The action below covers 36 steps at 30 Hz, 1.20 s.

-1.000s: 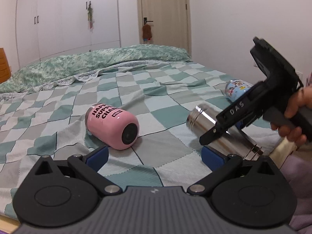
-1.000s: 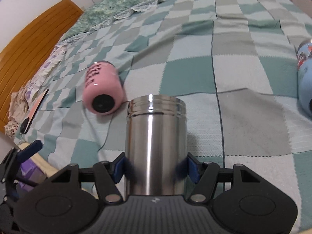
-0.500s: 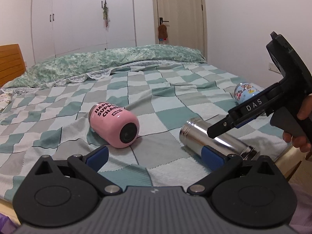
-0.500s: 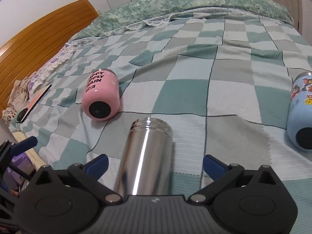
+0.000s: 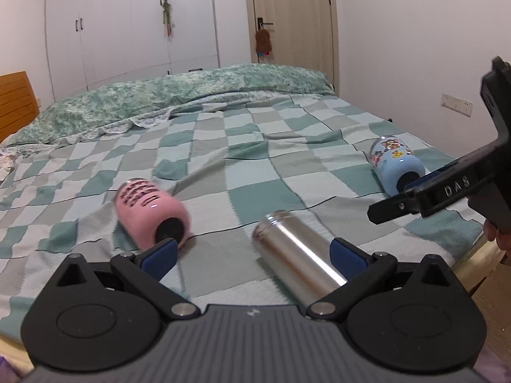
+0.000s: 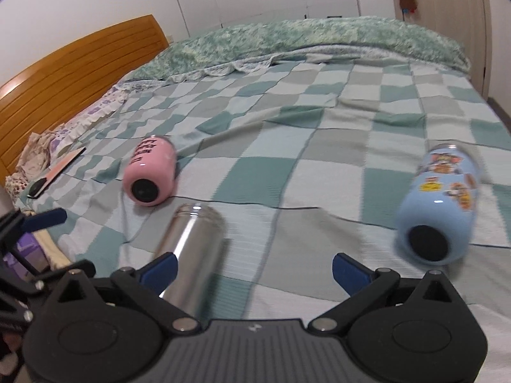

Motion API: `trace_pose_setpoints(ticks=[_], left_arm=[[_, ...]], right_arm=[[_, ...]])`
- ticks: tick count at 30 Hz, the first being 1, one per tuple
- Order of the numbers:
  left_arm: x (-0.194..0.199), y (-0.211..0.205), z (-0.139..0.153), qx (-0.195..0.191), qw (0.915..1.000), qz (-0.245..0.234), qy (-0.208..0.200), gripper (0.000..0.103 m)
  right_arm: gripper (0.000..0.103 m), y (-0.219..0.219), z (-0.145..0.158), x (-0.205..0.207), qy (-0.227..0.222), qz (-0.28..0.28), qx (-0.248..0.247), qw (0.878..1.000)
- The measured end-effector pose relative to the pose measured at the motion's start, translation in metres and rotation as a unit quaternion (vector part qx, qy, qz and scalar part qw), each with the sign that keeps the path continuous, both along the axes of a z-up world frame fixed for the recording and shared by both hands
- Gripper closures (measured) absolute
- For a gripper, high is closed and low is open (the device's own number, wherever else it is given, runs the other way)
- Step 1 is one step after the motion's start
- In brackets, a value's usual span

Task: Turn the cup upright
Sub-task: 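Move the left gripper to the lying silver cup and close on it, then lift the silver cup with the left gripper and rotate its opening upward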

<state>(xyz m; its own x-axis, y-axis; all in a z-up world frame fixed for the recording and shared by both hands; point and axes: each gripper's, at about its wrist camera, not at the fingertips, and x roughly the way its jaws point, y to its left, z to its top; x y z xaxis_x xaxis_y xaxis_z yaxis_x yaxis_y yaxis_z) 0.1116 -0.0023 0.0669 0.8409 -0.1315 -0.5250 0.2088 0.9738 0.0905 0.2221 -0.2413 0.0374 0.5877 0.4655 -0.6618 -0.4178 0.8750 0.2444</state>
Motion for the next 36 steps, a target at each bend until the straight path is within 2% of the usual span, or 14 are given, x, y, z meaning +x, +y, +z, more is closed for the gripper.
trace_pose_setpoints(ticks=[9,19,23,26,28,29,36], left_arm=[[0.044,-0.033,-0.002,-0.006,0.9973,0.028,0.067,0.0],[0.095,-0.051,-0.018,0.002,0.985,0.072,0.157,0.001],[0.112,-0.051,-0.026,-0.001,0.9766,0.084,0.198,0.008],[0.121,-0.053,-0.034,0.005,0.971,0.089,0.222,0.018],[0.126,-0.052,-0.039,-0.012,0.9664,0.085,0.242,0.028],[0.128,-0.051,-0.041,-0.019,0.9646,0.083,0.25,0.029],[0.124,-0.053,-0.036,-0.037,0.9667,0.071,0.243,0.031]], right_arm=[[0.0,-0.037,-0.007,0.001,-0.037,-0.007,-0.036,0.999],[0.0,-0.049,-0.023,0.013,-0.052,0.006,-0.064,0.997],[0.0,-0.048,-0.028,0.017,-0.054,0.013,-0.067,0.996],[0.0,-0.047,-0.032,0.02,-0.054,0.019,-0.068,0.996],[0.0,-0.046,-0.033,0.021,-0.053,0.021,-0.067,0.996],[0.0,-0.046,-0.034,0.021,-0.053,0.021,-0.067,0.996],[0.0,-0.048,-0.035,0.018,-0.053,0.021,-0.063,0.996]])
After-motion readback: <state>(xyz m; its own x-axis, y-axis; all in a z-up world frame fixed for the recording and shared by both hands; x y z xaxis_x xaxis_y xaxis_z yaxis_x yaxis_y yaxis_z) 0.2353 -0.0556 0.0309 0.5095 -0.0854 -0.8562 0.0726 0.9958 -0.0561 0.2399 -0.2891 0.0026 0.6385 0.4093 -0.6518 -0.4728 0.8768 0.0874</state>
